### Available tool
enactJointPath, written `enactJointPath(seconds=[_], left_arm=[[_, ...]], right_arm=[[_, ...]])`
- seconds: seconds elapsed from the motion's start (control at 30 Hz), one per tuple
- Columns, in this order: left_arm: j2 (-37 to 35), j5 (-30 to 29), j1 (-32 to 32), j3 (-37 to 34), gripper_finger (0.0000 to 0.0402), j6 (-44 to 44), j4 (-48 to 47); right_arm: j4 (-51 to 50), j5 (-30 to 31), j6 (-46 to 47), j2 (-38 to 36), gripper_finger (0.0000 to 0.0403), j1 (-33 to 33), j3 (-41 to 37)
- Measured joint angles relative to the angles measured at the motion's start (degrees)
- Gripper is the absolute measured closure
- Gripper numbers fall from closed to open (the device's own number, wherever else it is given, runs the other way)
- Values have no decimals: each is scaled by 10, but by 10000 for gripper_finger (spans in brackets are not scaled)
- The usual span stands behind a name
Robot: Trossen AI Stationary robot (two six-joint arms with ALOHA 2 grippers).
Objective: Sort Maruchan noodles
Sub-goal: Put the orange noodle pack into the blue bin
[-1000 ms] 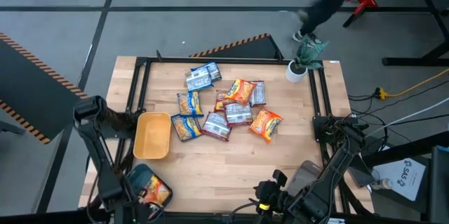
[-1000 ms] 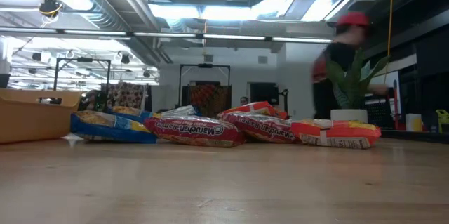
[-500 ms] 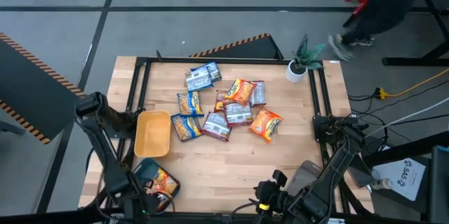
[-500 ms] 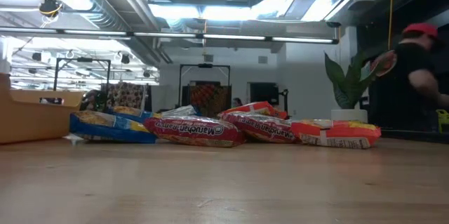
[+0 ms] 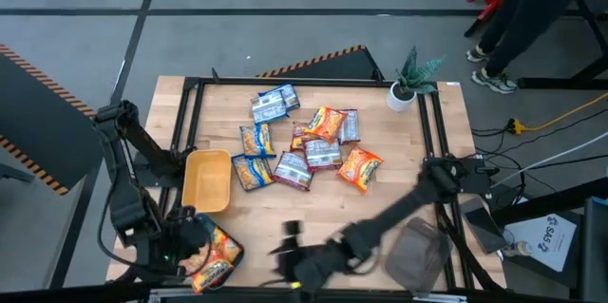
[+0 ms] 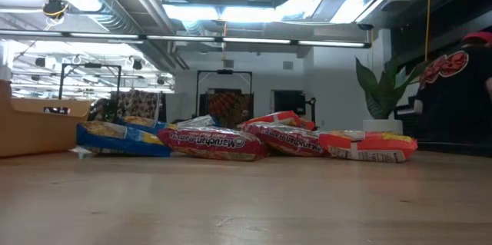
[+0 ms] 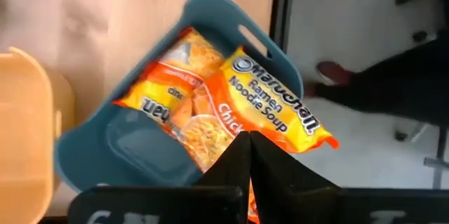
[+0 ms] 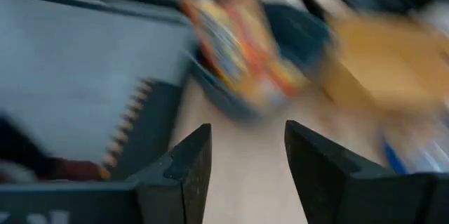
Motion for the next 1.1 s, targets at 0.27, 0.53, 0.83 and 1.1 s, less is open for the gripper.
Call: enactJointPath(seconds=[0.27,0.53,0.83,1.1], left_arm=[[-21,-9,0,-4,395,-8,-9],[-61,-36,0,-4,353,-57,-59],[-61,27,-9,-97,337,-95,68],[-61,110,-30,-143,336,-16,256]], right_arm=[[205,-126,-187,66,237,-55,-1],[344,-36,-289,98,236,-53,0],[351,-6,-210,111,169,-53,1],[341,46,-154,112,144,-23,0]])
